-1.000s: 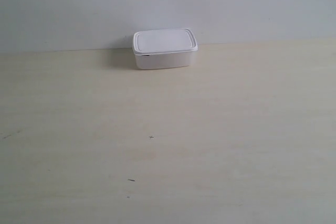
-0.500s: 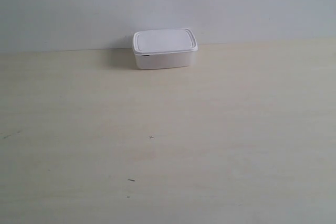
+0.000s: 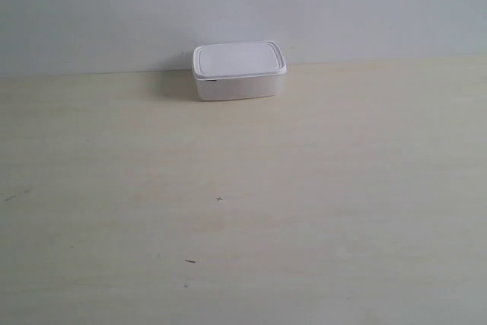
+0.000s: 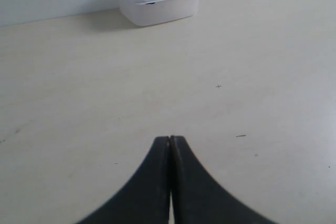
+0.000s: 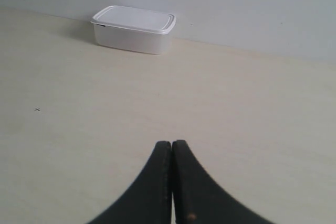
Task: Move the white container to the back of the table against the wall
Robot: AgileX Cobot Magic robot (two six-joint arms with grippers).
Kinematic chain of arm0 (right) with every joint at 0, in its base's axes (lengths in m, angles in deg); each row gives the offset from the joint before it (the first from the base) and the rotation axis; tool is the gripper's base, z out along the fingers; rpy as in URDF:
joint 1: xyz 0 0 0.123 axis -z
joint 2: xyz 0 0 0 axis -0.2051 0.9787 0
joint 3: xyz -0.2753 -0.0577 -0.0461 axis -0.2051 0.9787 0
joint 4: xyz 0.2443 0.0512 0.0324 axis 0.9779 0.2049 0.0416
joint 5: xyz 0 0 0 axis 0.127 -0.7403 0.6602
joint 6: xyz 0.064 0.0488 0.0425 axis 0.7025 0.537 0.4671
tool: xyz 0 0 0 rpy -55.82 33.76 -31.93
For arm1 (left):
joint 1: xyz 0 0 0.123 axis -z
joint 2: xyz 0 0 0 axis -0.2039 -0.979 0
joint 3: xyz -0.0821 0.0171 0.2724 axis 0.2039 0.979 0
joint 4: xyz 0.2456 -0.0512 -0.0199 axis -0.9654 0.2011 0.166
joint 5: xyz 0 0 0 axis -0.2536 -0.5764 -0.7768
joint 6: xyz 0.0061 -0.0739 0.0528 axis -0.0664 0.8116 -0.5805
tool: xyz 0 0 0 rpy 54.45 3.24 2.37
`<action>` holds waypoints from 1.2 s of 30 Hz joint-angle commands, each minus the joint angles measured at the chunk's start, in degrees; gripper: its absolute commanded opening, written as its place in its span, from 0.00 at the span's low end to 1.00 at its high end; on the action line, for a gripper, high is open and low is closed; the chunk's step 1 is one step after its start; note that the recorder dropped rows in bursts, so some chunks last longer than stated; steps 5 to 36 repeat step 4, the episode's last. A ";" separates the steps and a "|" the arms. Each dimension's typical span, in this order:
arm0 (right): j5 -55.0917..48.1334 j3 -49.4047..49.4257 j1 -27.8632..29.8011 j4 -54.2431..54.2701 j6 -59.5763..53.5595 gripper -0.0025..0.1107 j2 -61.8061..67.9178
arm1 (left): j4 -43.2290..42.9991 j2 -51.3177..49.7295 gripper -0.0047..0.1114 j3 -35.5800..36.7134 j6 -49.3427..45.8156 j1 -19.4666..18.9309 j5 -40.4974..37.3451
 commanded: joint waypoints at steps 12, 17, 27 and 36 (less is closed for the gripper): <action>0.15 0.25 0.05 0.05 0.11 0.02 -0.43 | -0.10 -0.33 0.04 -0.01 0.04 -0.08 -0.09; 0.15 0.25 0.05 0.05 0.11 0.02 -0.43 | -0.10 -0.33 0.04 -0.01 0.04 -0.08 -0.09; 0.15 0.25 0.05 0.05 0.11 0.02 -0.43 | -0.10 -0.33 0.04 -0.01 0.04 -0.08 -0.09; 0.15 0.25 0.05 0.05 0.11 0.02 -0.43 | -0.10 -0.33 0.04 -0.01 0.04 -0.08 -0.09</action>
